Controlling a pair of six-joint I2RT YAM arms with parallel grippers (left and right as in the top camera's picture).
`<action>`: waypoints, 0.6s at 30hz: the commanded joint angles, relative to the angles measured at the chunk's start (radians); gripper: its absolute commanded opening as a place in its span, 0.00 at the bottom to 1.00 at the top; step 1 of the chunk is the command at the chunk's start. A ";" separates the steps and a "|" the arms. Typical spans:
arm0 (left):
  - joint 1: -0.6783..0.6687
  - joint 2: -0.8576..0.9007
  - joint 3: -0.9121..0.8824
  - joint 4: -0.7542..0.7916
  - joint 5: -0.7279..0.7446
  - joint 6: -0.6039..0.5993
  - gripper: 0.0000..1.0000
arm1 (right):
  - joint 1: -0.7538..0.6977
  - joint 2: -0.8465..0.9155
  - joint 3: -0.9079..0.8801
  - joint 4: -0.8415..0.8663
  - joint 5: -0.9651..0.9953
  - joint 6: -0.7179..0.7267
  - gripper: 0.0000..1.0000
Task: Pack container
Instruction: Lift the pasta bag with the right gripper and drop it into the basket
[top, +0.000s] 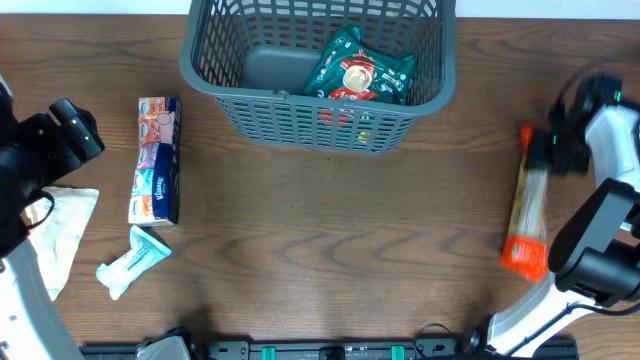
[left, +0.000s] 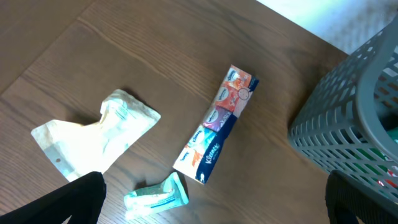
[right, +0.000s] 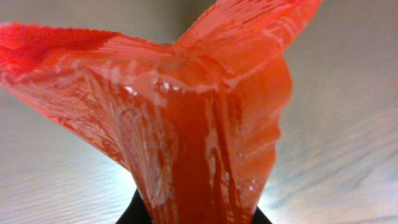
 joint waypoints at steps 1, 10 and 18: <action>0.005 0.002 -0.002 -0.005 -0.012 0.024 0.99 | 0.062 -0.100 0.264 -0.059 -0.065 0.016 0.02; 0.005 0.002 -0.002 -0.021 -0.012 0.024 0.99 | 0.309 -0.102 0.810 -0.126 -0.069 -0.110 0.01; 0.005 0.002 -0.002 -0.033 -0.012 0.039 0.99 | 0.639 -0.101 0.933 0.097 -0.045 -0.553 0.01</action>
